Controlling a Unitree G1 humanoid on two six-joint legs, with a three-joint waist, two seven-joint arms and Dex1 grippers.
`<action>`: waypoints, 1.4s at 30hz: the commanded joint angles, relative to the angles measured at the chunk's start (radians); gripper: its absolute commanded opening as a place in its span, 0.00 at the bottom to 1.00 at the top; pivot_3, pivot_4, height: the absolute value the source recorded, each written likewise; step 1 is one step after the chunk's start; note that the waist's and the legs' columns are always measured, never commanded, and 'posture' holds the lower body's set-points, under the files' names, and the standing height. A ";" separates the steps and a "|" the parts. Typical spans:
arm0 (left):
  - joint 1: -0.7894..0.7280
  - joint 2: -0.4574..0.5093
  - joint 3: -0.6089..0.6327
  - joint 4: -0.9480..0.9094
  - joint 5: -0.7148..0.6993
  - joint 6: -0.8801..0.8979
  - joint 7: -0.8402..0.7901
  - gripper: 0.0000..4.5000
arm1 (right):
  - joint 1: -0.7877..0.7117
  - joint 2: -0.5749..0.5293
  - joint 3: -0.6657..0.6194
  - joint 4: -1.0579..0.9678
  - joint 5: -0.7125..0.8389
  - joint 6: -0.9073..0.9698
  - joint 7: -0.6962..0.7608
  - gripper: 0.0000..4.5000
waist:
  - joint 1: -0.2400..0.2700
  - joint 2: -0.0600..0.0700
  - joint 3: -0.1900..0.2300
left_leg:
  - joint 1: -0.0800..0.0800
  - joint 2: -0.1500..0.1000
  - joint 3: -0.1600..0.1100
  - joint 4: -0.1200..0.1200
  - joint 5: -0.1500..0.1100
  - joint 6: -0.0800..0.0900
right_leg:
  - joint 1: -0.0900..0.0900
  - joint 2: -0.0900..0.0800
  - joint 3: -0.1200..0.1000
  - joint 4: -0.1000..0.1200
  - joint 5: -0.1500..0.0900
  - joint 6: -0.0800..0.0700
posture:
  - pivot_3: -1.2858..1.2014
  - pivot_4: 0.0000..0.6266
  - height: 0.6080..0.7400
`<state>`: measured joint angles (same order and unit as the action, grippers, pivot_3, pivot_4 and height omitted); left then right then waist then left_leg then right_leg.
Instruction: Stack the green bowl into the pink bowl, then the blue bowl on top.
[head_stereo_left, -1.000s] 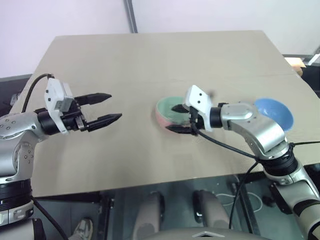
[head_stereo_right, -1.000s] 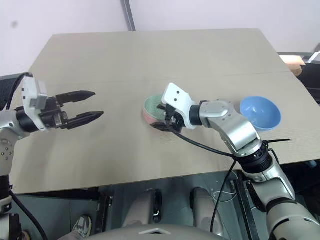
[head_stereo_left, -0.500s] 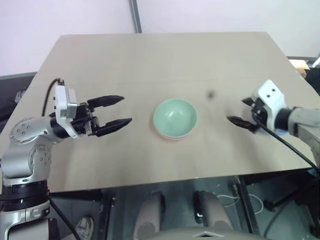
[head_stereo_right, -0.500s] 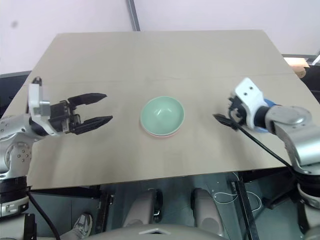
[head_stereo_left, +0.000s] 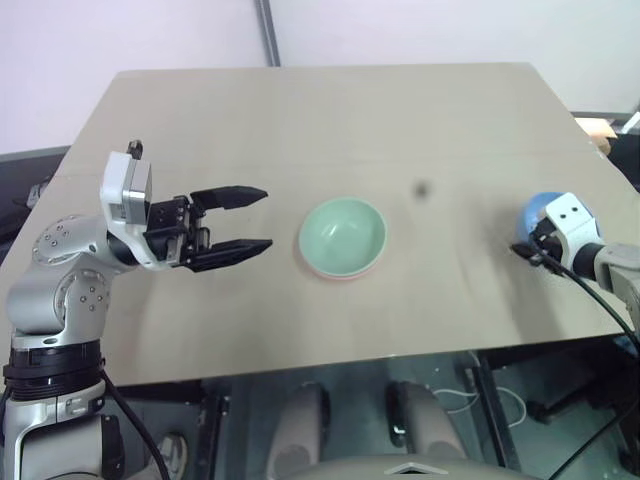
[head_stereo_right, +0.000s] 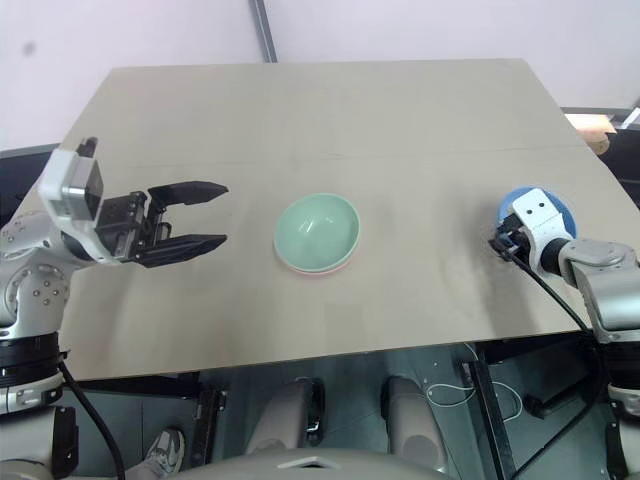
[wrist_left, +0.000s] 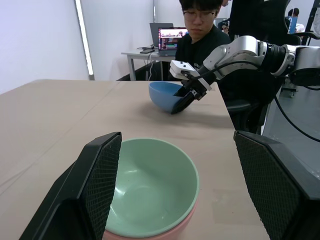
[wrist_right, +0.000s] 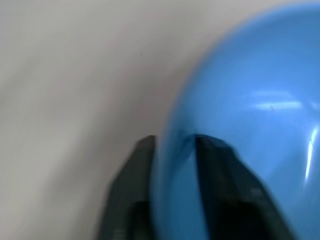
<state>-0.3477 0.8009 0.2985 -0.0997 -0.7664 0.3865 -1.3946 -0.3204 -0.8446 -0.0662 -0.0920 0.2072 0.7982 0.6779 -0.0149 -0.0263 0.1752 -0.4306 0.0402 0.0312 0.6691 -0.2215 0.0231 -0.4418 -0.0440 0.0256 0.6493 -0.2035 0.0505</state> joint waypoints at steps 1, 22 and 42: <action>0.013 0.015 0.024 -0.023 0.005 -0.015 0.016 0.84 | -0.027 -0.018 -0.028 -0.147 0.068 -0.026 0.075 0.01 | -0.001 0.000 0.000 | 0.000 0.000 0.000 0.000 0.000 0.000 | 0.000 0.000 0.000 0.000 0.000 0.000 | 0.52 0.24 1.00; 0.116 -0.002 0.045 -0.004 0.080 -0.100 0.111 0.84 | -0.399 0.288 0.413 -0.253 0.185 -0.174 0.260 0.30 | 0.002 0.000 0.000 | -0.001 0.001 -0.004 0.000 0.000 0.000 | 0.001 0.000 -0.004 -0.002 0.002 -0.003 | 0.52 0.24 1.00; 0.335 -0.066 0.093 -0.150 0.202 -0.117 0.423 0.84 | 0.081 -0.010 -0.178 -0.338 0.388 -0.094 0.323 0.74 | 0.007 0.000 0.000 | 0.000 0.000 -0.005 -0.001 0.000 0.000 | 0.004 -0.002 -0.006 -0.005 0.002 -0.003 | 0.52 0.24 1.00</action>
<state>-0.0241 0.7314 0.3557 -0.1841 -0.5526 0.2755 -0.9820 -0.2596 -0.8315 -0.1421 -0.4327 0.5721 0.7298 0.9828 -0.0079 -0.0266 0.1751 -0.4310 0.0406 0.0266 0.6678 -0.2216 0.0230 -0.4382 -0.0462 0.0194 0.6438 -0.2016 0.0471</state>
